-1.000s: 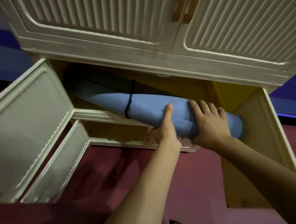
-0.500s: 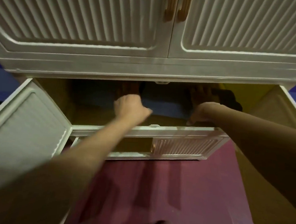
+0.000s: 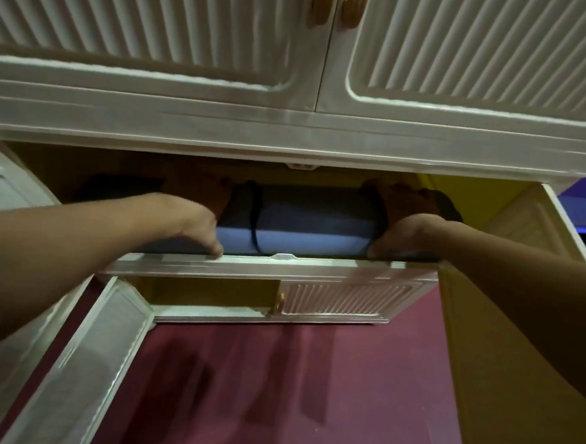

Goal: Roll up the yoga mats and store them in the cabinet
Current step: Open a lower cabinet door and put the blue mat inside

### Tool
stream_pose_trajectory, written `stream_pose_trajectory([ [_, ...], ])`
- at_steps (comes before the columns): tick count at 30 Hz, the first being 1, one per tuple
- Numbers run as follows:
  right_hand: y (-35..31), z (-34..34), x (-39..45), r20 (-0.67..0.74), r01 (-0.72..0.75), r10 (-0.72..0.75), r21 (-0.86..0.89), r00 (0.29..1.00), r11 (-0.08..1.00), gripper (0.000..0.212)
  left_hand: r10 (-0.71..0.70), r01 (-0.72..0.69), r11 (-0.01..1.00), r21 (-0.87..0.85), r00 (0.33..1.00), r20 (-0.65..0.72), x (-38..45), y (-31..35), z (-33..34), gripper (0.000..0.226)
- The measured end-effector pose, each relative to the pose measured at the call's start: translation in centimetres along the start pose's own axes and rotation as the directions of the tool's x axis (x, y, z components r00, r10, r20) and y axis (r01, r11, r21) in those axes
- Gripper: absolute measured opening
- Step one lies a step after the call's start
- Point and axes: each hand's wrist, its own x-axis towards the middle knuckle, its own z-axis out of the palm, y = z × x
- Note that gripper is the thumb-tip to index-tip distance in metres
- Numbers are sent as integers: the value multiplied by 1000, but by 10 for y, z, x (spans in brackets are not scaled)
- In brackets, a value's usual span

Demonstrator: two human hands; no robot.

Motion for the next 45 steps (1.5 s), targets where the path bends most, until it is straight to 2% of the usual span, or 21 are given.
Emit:
stream_pose_trajectory([
  [5,-11,4,-17,-41,16,-19,-83,999,996,120,-63,56,996,-65,992,-105,-13,-1,10,82],
  [8,-17,-2,-16,14,9,-7,-159,1000,987,125,-81,64,992,-106,981,-173,-19,7,9,100],
  [10,-29,-4,-25,67,5,13,-260,998,966,116,-53,32,997,-64,936,-348,-30,12,15,119],
  [13,-62,-6,-62,72,63,-46,-259,996,964,101,29,-57,997,-45,880,-474,-62,41,46,112],
  [16,-84,-23,-108,-17,174,-180,-169,984,970,98,153,-169,986,5,878,-453,-111,75,63,116],
  [18,-85,-41,-141,-86,158,-170,-136,982,978,85,203,-196,979,61,880,-430,-146,79,62,108],
  [20,-77,-61,-175,-211,107,-135,-137,968,985,73,152,-136,988,69,875,-459,-180,63,55,97],
  [22,-58,-83,-209,-322,20,-67,-148,944,989,75,20,-30,999,-12,869,-495,-214,32,46,87],
  [24,-36,-98,-241,-338,-167,142,-46,930,985,88,-145,75,984,-161,865,-480,-246,-9,47,79],
  [26,-14,-105,-269,-210,-374,421,230,882,898,91,-310,205,942,-266,837,-450,-272,-54,62,79],
  [27,-4,-102,-282,-115,-432,494,345,862,833,86,-398,281,908,-311,813,-426,-283,-73,74,83],
  [29,10,-90,-303,-15,-429,487,449,873,783,58,-579,397,779,-486,752,-314,-298,-107,102,86],
  [31,14,-77,-318,-60,-375,463,498,885,782,29,-659,383,600,-702,734,-162,-306,-126,127,68],
  [32,11,-73,-322,-92,-351,467,539,879,766,23,-659,343,551,-760,738,-145,-307,-130,137,56],
  [35,-10,-69,-324,-112,-307,500,669,859,677,31,-625,176,477,-861,757,-191,-316,-110,144,34],
  [39,-47,-58,-311,28,-334,579,839,815,429,30,-543,-66,259,-964,815,-201,-314,-41,133,37],
  [42,-75,-50,-287,59,-253,587,933,807,254,38,-484,-308,-28,-951,837,-257,-306,13,115,49],
  [45,-104,-51,-254,71,-129,550,989,832,68,38,-361,-340,-315,-886,906,-219,-281,55,88,39],
])
